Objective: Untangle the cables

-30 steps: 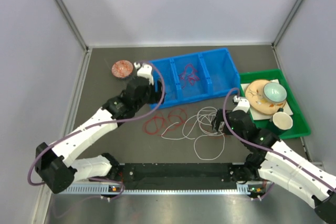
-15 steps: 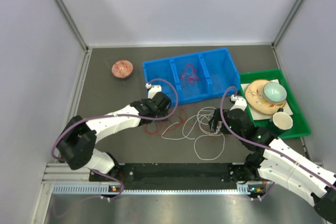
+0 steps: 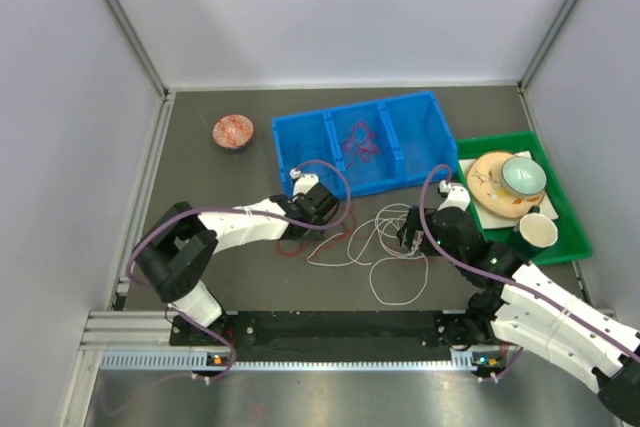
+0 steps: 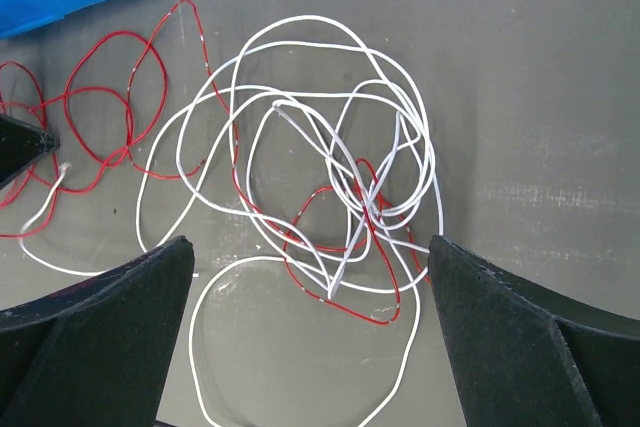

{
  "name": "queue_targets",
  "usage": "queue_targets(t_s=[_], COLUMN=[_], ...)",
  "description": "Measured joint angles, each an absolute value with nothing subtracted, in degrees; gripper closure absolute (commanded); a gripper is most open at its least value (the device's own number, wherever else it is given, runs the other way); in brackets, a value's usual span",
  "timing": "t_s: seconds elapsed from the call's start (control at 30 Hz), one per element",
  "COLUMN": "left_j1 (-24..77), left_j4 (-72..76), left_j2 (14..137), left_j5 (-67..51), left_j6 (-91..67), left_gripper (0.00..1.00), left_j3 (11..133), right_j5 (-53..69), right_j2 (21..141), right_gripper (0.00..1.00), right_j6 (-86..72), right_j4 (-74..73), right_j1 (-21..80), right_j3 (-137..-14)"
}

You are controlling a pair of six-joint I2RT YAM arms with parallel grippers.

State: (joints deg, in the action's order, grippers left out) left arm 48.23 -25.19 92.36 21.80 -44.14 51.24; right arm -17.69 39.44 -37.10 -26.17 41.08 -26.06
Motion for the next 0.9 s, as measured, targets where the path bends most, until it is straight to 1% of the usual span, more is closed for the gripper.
queue_targets(t_s=[0.03, 0.13, 0.17, 0.2, 0.37, 0.47, 0.57, 0.73, 0.83, 0.9], left_j1=[48.45, 48.9, 48.99, 49.08, 49.19, 49.23, 49.28, 49.45, 49.45, 49.45], left_j4=[-25.08, -24.62, -24.62, -24.56, -26.04, -28.88, -32.1, -31.05, -30.44, -30.22], left_j2=[93.01, 94.28, 94.45, 94.54, 94.48, 91.37, 83.31, 68.82, 64.95, 64.79], left_j5=[21.98, 22.79, 23.11, 23.46, 24.16, 24.05, 23.86, 23.88, 23.9, 23.88], left_j6=[-44.27, -45.08, -45.47, -45.56, -45.82, -44.88, -42.39, -37.17, -34.65, -33.26], left_gripper=[0.59, 0.76, 0.92, 1.0, 1.0, 1.0, 1.0, 1.0, 1.0, 1.0], left_j3=[51.44, 52.58, 52.77, 52.84, 53.54, 54.76, 57.98, 67.13, 71.83, 74.83], right_j5=[-17.69, -17.65, -17.65, -17.65, -17.58, -17.23, -16.64, -16.03, -15.77, -14.72], right_j2=[39.44, 39.44, 39.42, 39.4, 38.7, 38.11, 37.8, 40.27, 44.93, 49.39], right_gripper=[0.01, 0.01, 0.01, 0.01, 0.01, 0.01, 0.01, 0.01, 0.01, 0.01], right_j6=[-37.1, -37.1, -37.1, -37.1, -37.08, -37.04, -36.62, -35.35, -34.0, -32.91], right_j4=[-26.17, -26.17, -26.17, -26.17, -26.15, -26.17, -26.17, -26.26, -25.41, -23.7], right_j1=[41.08, 41.08, 41.08, 41.08, 41.08, 41.08, 41.08, 41.6, 43.33, 44.01], right_j3=[-26.06, -26.06, -26.06, -26.06, -26.06, -26.63, -27.9, -32.18, -36.62, -39.35])
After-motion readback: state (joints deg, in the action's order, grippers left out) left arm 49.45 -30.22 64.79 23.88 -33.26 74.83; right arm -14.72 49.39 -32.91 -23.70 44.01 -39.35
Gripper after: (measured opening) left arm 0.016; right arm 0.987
